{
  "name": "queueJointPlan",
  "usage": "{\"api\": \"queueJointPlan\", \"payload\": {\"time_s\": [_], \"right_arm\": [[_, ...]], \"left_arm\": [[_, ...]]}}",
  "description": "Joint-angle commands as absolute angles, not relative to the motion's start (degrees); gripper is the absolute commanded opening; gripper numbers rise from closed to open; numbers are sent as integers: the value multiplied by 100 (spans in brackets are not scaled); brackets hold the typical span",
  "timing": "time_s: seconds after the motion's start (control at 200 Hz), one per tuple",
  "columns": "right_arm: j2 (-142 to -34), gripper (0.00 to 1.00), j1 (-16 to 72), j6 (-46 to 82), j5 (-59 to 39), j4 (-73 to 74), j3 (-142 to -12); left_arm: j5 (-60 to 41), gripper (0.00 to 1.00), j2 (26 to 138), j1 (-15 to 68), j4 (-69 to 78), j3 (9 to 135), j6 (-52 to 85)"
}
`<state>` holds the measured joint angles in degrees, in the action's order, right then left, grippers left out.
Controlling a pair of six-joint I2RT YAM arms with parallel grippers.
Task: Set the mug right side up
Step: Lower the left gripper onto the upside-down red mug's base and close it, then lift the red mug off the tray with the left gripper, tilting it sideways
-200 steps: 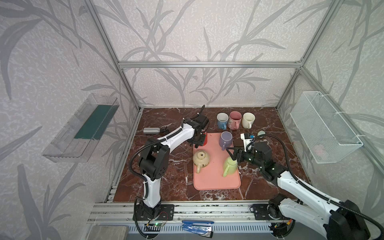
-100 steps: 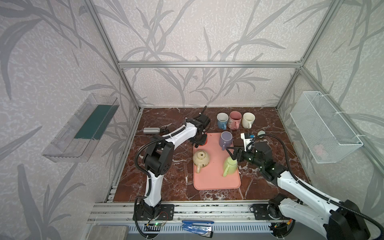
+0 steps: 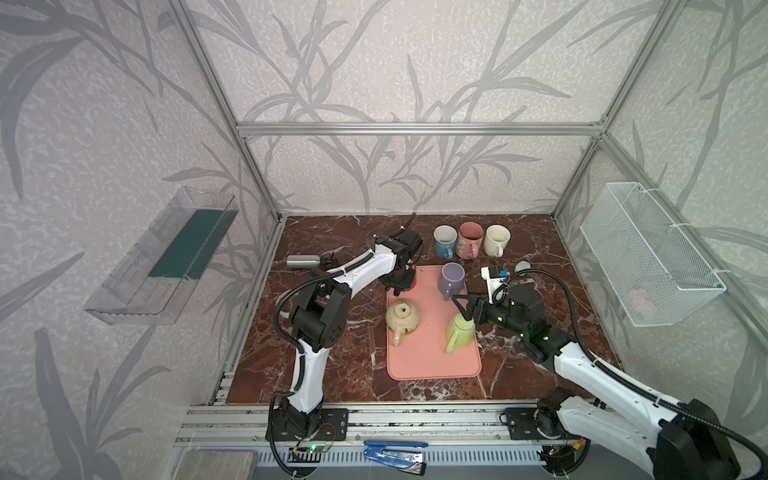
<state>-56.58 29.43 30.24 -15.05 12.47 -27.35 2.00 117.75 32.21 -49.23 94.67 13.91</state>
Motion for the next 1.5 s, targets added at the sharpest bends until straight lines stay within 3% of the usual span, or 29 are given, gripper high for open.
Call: {"api": "queueJointPlan", "payload": {"time_s": [0.0, 0.5, 1.494], "right_arm": [[-5611, 71, 2970, 3050, -1477, 1389, -2672], [-5519, 71, 2966, 3006, -1443, 1321, -2667], [-5563, 71, 2963, 2962, -1432, 1297, -2672]], "left_arm": [[277, 25, 11896, 3210, -4940, 9666, 1350], [143, 0, 11763, 3218, -4996, 9729, 1406], [-93, 0, 10537, 3235, -4478, 9016, 1692]]}}
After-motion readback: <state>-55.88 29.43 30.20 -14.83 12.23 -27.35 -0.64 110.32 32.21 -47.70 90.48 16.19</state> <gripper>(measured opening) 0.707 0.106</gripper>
